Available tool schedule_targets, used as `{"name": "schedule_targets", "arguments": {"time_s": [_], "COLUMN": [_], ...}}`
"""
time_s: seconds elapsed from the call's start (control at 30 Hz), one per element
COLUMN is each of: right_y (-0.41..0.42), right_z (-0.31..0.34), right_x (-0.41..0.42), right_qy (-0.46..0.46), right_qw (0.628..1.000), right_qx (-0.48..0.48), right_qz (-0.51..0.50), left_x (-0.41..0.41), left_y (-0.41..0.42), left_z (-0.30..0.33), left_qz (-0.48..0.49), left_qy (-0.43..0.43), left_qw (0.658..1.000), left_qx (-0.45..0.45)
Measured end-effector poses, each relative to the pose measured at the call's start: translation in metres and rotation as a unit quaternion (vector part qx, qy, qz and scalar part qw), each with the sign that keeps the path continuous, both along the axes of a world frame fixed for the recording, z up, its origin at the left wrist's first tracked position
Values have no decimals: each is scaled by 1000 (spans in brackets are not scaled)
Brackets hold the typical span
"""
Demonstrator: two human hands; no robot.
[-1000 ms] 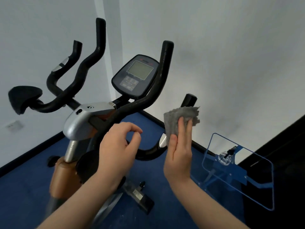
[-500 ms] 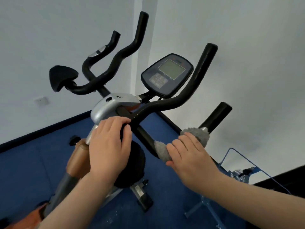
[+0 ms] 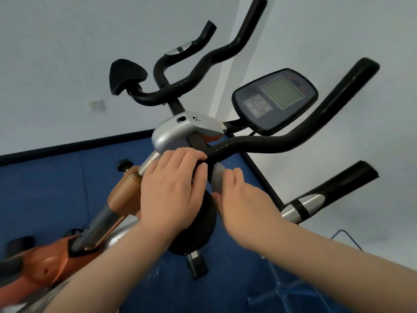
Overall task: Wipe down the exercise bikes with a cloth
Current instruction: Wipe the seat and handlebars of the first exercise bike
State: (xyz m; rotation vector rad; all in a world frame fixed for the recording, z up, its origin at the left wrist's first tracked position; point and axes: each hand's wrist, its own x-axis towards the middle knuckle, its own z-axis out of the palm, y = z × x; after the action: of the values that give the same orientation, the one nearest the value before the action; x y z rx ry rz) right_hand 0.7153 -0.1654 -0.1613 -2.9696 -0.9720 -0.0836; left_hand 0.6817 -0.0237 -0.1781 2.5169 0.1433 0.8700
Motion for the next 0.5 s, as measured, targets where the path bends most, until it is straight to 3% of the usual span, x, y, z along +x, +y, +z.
{"name": "schedule_targets", "arguments": {"time_s": [0.2,0.5], "right_y": [14,-2], "right_z": [-4,-4], "right_x": [6,-11], "right_qy": [-6,-53], "right_qw": [999,998], "right_qx": [20,27], "right_qz": [-50,-26], "left_x": [2,-2], "left_y": [-1,-3], "left_z": [-4,-7], "left_qz": [28,47], "left_qy": [-4,1], "left_qw": [999,998], "left_qx": [-20,-34]}}
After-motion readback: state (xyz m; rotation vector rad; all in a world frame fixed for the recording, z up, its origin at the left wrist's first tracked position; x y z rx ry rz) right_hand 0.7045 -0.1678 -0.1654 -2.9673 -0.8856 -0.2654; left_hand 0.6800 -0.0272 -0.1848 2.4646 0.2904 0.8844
